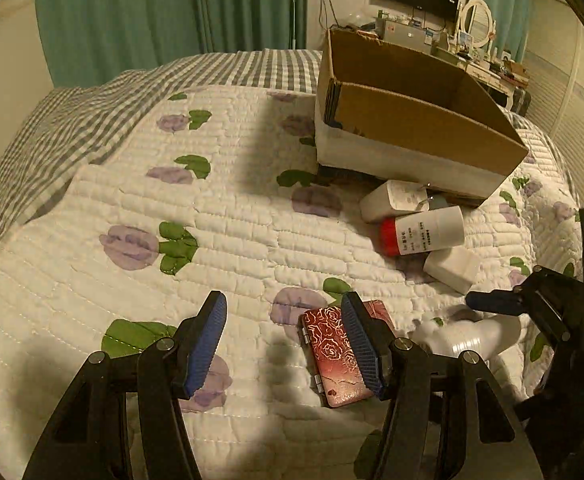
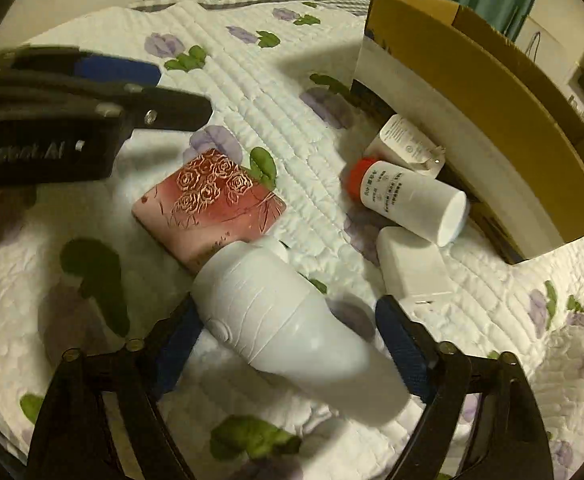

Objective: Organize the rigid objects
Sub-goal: 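Grasp the pink rose phone case with the left tool while the right tool grasps the white hair dryer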

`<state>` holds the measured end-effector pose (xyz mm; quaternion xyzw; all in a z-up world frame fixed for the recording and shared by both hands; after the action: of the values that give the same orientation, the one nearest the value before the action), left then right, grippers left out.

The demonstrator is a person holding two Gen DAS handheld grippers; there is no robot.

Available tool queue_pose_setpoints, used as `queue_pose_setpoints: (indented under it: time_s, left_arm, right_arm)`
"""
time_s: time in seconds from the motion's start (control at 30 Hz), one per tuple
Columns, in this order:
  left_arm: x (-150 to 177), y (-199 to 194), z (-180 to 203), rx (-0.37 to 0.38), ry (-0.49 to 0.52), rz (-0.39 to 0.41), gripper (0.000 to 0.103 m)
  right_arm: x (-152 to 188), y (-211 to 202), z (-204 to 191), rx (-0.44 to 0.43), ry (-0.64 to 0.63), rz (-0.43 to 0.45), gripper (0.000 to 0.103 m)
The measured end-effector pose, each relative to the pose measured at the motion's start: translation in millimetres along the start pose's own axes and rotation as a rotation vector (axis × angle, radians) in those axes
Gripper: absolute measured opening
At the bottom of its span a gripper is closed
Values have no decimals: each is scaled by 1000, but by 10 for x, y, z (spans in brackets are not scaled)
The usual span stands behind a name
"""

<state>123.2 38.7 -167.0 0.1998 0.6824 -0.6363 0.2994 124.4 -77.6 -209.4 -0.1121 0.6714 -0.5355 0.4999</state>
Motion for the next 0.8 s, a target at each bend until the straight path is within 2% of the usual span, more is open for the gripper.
queue_pose_setpoints:
  time_s: [0.03,0.07,0.27,0.47,0.57,0.67,0.8]
  left_arm:
    - [-4,7,-1,1,1,-3,62]
    - [-3,14,10,3,4,-6,62]
    - [24,13,124,11,32,-25,62]
    - [113,91,440,60,56,-81,62]
    - [215,232,593,72,69,-135,62]
    - [276,315,674,8,138,-134,62]
    - [274,401,594,-21,106,-141,72]
  right_arm:
    - [-11,-32,-20,-11,3,10,60]
    - [-19,-78,-21,-7,7,25,52]
    - [-29,-500,344,65,176,145,52]
    - [-11,-620,840,196,312,150,52]
    - [-8,-539,926,188,348,138,52]
    - [-27,-487,921,175,349,136,52]
    - [0,-458,922,158,355,132,52]
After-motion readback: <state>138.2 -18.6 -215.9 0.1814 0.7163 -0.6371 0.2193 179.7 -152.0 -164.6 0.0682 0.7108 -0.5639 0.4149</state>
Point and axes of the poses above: each gripper's, at about its wrist camera, not at the fingertips, and y roughly the way its jaws point, z to its right, x to its underside, the point moved 6 cm from there along y, roughly the way its jaws point, and after that the axes turned 5 degrees about z, right-handed, at the moved point
